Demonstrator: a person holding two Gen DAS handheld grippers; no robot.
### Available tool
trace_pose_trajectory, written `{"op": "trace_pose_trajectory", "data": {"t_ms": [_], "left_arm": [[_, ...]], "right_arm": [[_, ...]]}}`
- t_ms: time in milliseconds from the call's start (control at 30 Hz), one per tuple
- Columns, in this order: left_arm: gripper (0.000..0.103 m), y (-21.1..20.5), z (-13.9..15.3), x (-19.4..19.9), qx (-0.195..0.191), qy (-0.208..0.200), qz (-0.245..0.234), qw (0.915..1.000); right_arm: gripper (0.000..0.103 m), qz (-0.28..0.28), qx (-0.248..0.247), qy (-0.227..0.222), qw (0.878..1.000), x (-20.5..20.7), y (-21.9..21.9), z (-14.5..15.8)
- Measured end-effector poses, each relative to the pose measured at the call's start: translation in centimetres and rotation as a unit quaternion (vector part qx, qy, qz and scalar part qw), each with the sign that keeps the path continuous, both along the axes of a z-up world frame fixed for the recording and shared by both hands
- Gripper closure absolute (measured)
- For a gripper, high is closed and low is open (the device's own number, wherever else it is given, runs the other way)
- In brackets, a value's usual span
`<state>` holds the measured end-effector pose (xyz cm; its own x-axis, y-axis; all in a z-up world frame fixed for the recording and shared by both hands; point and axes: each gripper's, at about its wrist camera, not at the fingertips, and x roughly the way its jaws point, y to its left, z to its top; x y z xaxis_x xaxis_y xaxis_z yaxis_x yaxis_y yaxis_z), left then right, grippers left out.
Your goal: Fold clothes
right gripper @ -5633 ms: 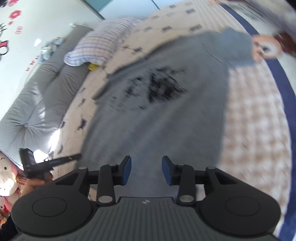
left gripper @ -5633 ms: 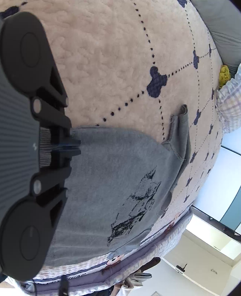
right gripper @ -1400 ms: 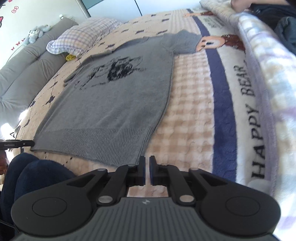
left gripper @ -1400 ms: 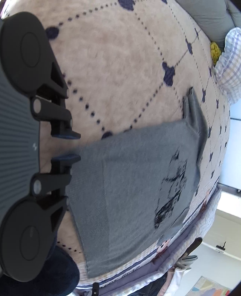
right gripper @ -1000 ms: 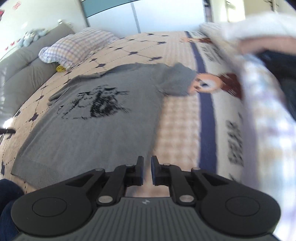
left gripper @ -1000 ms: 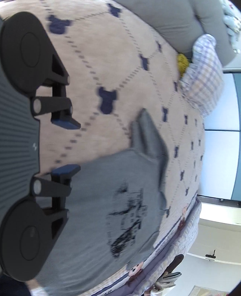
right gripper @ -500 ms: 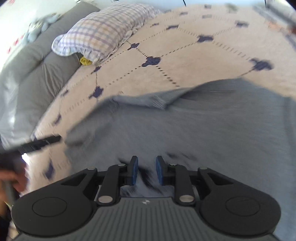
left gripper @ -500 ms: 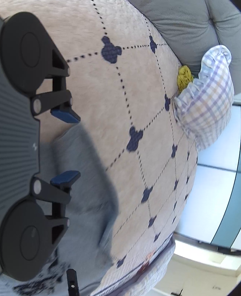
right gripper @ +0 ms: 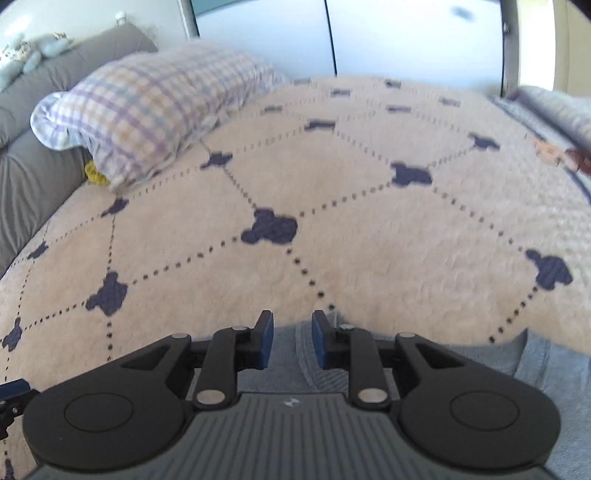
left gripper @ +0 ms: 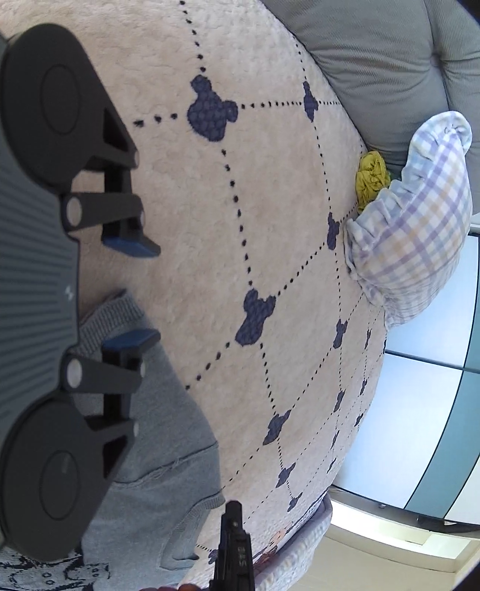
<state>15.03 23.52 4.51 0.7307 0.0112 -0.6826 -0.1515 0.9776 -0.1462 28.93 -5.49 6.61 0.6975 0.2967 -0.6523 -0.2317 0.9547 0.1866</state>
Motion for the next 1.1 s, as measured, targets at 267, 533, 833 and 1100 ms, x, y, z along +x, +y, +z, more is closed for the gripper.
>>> {"op": "trace_pose_trajectory", "data": {"t_ms": [267,533,833,1100], "left_arm": [[0.063,-0.7,-1.5,2.0,0.004,0.018,-0.009,0.9998],[0.101,-1.5,0.0,3.7,0.101,0.018,-0.063,0.9928],[0.101,-1.0,0.4,4.9,0.107,0.012,-0.064,0.9921],[0.100,-0.3,-0.4,5.2,0.090,0.039,-0.046,0.9941]], "right_arm": [[0.075,0.111,0.063,0.031,0.991,-9.0,0.5,0.9],[0.073,0.312,-0.031,-0.067,0.947,-19.5,8.8,0.6],[0.098,0.312,-0.101,-0.056,0.943,-16.9,15.1,-3.5],[0.095,0.306,0.065,0.041,0.949,-15.5,11.4,-3.3]]}}
